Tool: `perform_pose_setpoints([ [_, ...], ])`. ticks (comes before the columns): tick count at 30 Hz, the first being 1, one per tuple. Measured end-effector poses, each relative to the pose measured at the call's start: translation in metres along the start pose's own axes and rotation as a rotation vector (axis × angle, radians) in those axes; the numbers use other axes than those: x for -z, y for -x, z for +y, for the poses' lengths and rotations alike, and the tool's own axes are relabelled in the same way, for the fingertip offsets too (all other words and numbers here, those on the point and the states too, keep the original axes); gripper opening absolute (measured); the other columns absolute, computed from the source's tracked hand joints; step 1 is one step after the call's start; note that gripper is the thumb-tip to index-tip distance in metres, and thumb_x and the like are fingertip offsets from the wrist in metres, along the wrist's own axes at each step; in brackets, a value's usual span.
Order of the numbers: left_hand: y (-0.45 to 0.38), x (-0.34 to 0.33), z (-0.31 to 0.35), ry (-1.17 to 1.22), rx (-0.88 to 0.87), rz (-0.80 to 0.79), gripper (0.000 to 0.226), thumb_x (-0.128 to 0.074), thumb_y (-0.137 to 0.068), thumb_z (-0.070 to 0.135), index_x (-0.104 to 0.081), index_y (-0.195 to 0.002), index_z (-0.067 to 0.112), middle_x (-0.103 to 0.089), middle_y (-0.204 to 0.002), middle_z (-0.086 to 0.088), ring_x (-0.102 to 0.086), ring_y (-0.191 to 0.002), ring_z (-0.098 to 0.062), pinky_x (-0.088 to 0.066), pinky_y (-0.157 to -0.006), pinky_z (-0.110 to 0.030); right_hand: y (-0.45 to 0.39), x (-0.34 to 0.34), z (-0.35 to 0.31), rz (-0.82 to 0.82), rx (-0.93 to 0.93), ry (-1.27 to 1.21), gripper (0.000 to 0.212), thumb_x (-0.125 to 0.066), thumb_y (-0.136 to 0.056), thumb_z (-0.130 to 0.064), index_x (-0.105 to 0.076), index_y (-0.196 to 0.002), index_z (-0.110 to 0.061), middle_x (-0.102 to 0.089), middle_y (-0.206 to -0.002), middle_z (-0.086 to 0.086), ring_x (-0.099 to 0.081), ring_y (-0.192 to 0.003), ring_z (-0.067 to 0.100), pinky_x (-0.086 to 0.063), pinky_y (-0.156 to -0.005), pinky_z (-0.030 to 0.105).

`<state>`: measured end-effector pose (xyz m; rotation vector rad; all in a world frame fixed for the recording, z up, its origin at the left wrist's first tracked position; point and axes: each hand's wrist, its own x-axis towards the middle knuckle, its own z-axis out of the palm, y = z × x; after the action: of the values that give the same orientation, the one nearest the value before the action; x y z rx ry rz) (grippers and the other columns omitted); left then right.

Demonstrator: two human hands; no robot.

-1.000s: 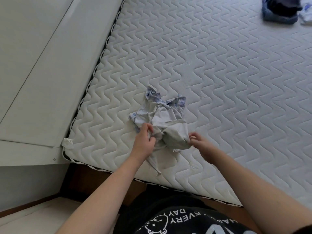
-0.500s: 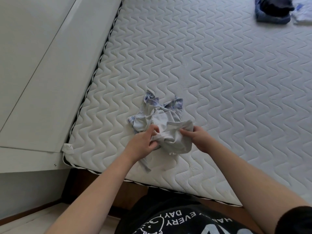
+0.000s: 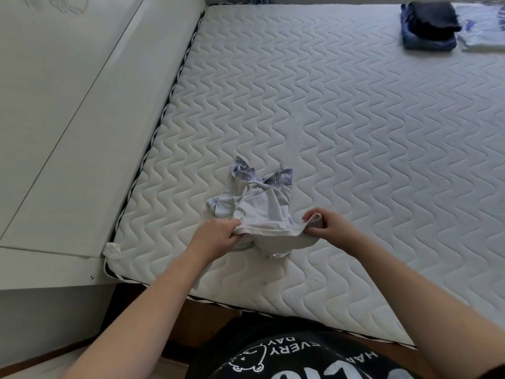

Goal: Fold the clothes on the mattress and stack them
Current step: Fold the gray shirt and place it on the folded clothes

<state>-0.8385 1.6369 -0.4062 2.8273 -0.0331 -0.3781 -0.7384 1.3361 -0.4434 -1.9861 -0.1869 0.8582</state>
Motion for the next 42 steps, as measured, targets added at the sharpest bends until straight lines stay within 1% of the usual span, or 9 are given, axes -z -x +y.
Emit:
perform_pose_setpoints([
  [6, -0.007, 0.011, 0.018, 0.116, 0.048, -0.083, 0.045, -0.043, -0.101, 0.037, -0.038, -0.06, 0.019, -0.058, -0.068, -0.007, -0.054, -0.07, -0.028, -0.025, -0.055, -0.035, 0.009, -0.015, -0.003, -0.011, -0.044, 0.007, 0.014, -0.07, -0.082, -0.051, -0.069, -0.095, -0.045, -0.067, -0.096, -0.019, -0.061, -0.088, -0.001, -0.044, -0.064, 0.014],
  [11, -0.018, 0.018, 0.027, 0.193, 0.126, -0.147, 0.051, -0.037, -0.102, 0.042, -0.035, -0.056, 0.02, -0.045, -0.058, 0.001, -0.043, -0.063, -0.021, -0.025, -0.05, -0.027, 0.015, -0.021, -0.008, -0.141, -0.008, 0.141, 0.048, -0.076, -0.066, -0.065, -0.063, -0.108, -0.048, -0.066, -0.096, -0.029, -0.061, -0.082, -0.013, -0.042, -0.068, 0.01],
  [14, -0.025, 0.019, 0.034, 0.232, 0.182, -0.173, 0.055, -0.031, -0.104, 0.041, -0.038, -0.056, 0.017, -0.048, -0.061, -0.004, -0.044, -0.067, -0.025, -0.024, -0.055, -0.035, 0.013, -0.032, -0.005, -0.118, 0.036, 0.301, 0.037, -0.075, -0.071, -0.061, -0.066, -0.103, -0.045, -0.064, -0.088, -0.025, -0.06, -0.077, -0.003, -0.039, -0.064, 0.009],
  [19, -0.03, 0.02, 0.032, 0.133, 0.143, -0.195, 0.047, -0.031, -0.104, 0.035, -0.043, -0.062, 0.018, -0.058, -0.081, -0.016, -0.052, -0.08, -0.03, -0.034, -0.067, -0.036, 0.011, -0.027, 0.003, 0.009, -0.036, 0.313, 0.024, -0.061, -0.093, -0.042, -0.072, -0.083, -0.023, -0.068, -0.079, 0.005, -0.058, -0.071, 0.016, -0.041, -0.062, 0.029],
  [23, -0.031, 0.017, 0.022, -0.053, 0.086, -0.145, 0.019, -0.05, -0.089, 0.037, -0.059, -0.09, 0.02, -0.067, -0.094, -0.007, -0.06, -0.092, -0.03, -0.036, -0.066, -0.032, 0.017, -0.004, 0.011, 0.04, -0.04, 0.525, 0.023, -0.055, -0.091, -0.015, -0.074, -0.102, -0.022, -0.072, -0.096, 0.005, -0.063, -0.091, 0.025, -0.044, -0.072, 0.032],
  [30, -0.021, 0.003, -0.004, 0.013, 0.055, -0.181, 0.031, -0.054, -0.087, 0.014, -0.059, -0.118, 0.017, -0.063, -0.12, -0.006, -0.058, -0.107, -0.027, -0.039, -0.077, -0.031, 0.026, 0.01, 0.014, 0.189, -0.097, 0.643, 0.032, -0.055, -0.086, -0.007, -0.07, -0.11, -0.021, -0.07, -0.102, 0.012, -0.062, -0.095, 0.032, -0.041, -0.071, 0.031],
  [36, 0.014, -0.015, -0.045, 0.096, 0.19, -0.081, 0.014, -0.056, -0.09, 0.028, -0.061, -0.09, 0.015, -0.067, -0.088, -0.01, -0.061, -0.084, -0.032, -0.04, -0.065, -0.037, 0.032, 0.013, 0.009, 0.3, -0.152, 0.288, 0.025, -0.055, -0.082, 0.002, -0.071, -0.085, -0.017, -0.069, -0.061, 0.005, -0.066, -0.052, 0.018, -0.054, -0.054, 0.031],
  [39, 0.029, -0.02, -0.068, 0.283, 0.217, -0.083, 0.027, -0.052, -0.079, 0.034, -0.059, -0.071, 0.009, -0.059, -0.069, -0.005, -0.057, -0.072, -0.026, -0.038, -0.063, -0.037, 0.033, 0.008, 0.008, 0.328, -0.181, 0.031, 0.021, -0.059, -0.084, 0.007, -0.073, -0.089, -0.008, -0.071, -0.064, 0.005, -0.068, -0.051, 0.015, -0.056, -0.055, 0.023],
  [42, 0.033, -0.024, -0.091, 0.366, 0.198, -0.087, 0.019, -0.05, -0.084, 0.02, -0.063, -0.076, 0.008, -0.063, -0.074, -0.007, -0.059, -0.077, -0.027, -0.04, -0.068, -0.037, 0.031, 0.001, 0.007, 0.29, -0.192, -0.069, 0.026, -0.06, -0.087, 0.005, -0.076, -0.091, -0.016, -0.075, -0.08, 0.001, -0.072, -0.067, 0.011, -0.057, -0.07, 0.019],
])
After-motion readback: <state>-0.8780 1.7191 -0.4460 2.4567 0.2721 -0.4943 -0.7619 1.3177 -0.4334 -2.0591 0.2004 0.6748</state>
